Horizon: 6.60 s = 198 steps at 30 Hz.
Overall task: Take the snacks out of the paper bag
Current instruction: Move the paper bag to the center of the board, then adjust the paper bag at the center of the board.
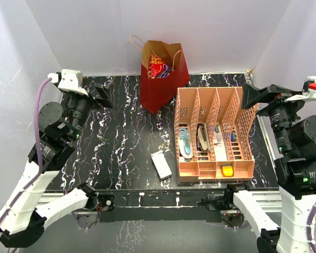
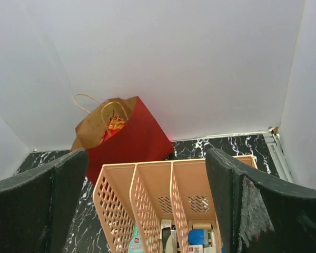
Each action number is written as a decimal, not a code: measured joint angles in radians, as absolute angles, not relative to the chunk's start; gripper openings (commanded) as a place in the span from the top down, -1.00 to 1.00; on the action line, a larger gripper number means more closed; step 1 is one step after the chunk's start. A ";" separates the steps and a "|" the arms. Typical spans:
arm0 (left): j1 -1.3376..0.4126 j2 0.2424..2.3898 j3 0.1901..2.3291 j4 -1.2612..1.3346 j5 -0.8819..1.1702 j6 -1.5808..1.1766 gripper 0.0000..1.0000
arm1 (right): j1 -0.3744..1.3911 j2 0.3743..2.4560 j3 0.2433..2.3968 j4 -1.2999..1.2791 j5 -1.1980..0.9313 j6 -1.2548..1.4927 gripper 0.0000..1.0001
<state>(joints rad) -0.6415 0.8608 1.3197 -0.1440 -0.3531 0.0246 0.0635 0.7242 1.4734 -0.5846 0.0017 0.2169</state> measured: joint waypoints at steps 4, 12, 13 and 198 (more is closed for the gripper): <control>-0.566 0.897 1.319 -0.143 -0.347 -0.009 -0.97 | 0.061 0.752 1.461 -0.588 0.028 0.219 -0.96; -0.443 0.976 1.302 -0.136 -0.303 -0.104 -0.97 | 0.050 0.792 1.425 -0.604 0.084 0.223 -0.96; -0.434 0.985 1.296 -0.133 -0.295 -0.117 -0.97 | 0.049 0.796 1.420 -0.607 0.093 0.226 -0.96; 0.017 1.332 1.259 -0.232 0.488 -0.830 1.00 | 0.431 1.990 2.053 -0.393 -0.179 0.297 -0.90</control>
<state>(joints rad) 0.0174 1.3323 1.2587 -0.2317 0.4885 -0.8303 0.4309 1.9900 2.0525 -0.3931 -0.1791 0.2974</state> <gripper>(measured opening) 0.017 0.877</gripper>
